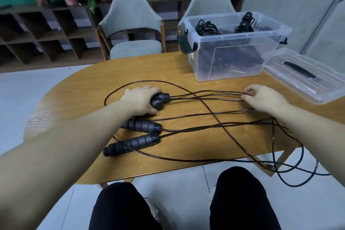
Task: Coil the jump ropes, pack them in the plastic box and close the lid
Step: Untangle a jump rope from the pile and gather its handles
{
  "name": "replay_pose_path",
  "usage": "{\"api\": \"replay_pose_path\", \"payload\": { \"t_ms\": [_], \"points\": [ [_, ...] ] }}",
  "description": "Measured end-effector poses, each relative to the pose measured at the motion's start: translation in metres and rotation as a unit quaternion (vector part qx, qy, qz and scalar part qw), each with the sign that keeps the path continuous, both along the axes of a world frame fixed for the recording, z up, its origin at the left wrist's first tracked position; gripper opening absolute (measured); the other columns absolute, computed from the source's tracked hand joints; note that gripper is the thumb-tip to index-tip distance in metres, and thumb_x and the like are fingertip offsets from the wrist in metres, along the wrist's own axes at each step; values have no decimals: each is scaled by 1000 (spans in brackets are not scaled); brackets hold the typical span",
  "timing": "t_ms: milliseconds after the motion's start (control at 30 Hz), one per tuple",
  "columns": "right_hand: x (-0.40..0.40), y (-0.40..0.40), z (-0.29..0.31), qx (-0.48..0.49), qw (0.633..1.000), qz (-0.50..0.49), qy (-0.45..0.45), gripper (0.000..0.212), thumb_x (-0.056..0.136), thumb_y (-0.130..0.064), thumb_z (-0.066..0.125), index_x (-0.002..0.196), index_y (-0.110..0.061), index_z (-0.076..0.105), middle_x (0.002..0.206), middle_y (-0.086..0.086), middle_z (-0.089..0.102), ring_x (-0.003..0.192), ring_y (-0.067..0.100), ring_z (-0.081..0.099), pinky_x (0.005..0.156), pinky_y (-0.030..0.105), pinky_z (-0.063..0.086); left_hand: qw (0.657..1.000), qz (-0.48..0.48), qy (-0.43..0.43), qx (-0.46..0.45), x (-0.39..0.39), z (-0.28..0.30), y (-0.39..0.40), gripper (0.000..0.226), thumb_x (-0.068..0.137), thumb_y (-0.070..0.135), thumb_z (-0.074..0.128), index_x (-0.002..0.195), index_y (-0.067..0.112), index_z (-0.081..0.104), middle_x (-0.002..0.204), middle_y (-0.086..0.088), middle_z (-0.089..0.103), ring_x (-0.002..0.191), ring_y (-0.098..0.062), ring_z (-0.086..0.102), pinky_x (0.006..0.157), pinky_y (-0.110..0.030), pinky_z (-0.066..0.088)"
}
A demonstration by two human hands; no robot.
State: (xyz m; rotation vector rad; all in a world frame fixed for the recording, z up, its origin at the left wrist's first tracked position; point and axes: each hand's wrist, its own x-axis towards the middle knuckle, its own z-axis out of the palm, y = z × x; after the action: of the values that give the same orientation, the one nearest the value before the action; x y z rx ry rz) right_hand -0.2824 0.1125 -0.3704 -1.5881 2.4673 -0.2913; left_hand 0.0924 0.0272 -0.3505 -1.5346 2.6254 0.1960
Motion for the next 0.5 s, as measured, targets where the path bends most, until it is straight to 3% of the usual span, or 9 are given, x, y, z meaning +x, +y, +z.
{"api": "replay_pose_path", "payload": {
  "t_ms": [133, 233, 300, 400, 500],
  "points": [
    [24, 4, 1, -82, 990, 53, 100, 43, 93, -40, 55, 135, -31, 54, 136, 8, 54, 127, 31, 43, 103, 45, 37, 998, -11, 58, 29, 3, -10, -4, 81, 78, 51, 80, 147, 36, 39, 139, 0, 50, 128, -26, 49, 103, -50, 45],
    [57, 11, 9, -124, 973, 193, 42, 37, 94, -37, 57, 130, -31, 59, 123, -2, 61, 119, 20, 50, 102, 41, 43, 994, -10, 104, 46, 6, -18, -6, 79, 82, 34, 79, 149, 33, 38, 141, -3, 52, 125, -25, 52, 104, -42, 45],
    [85, 18, 12, -72, 947, 313, -18, 42, 92, -43, 60, 133, -34, 56, 118, -10, 61, 115, 11, 51, 101, 34, 44, 991, 4, 132, 34, 6, -22, -5, 79, 82, 29, 76, 150, 33, 35, 143, -3, 51, 126, -25, 53, 104, -42, 45],
    [121, 22, 5, 21, 892, 450, 39, 50, 91, -49, 59, 139, -40, 48, 125, -18, 57, 117, 6, 46, 101, 28, 39, 986, 8, 163, 21, 9, -21, -3, 79, 84, 37, 78, 151, 33, 35, 145, -1, 50, 130, -24, 49, 106, -46, 44],
    [132, 18, -4, 57, 883, 454, 106, 35, 93, -33, 53, 128, -38, 54, 118, -11, 64, 107, 14, 54, 99, 36, 43, 985, 1, 171, 26, 14, -20, -1, 79, 82, 47, 78, 149, 37, 36, 144, 1, 50, 131, -22, 48, 106, -50, 44]
  ]
}}
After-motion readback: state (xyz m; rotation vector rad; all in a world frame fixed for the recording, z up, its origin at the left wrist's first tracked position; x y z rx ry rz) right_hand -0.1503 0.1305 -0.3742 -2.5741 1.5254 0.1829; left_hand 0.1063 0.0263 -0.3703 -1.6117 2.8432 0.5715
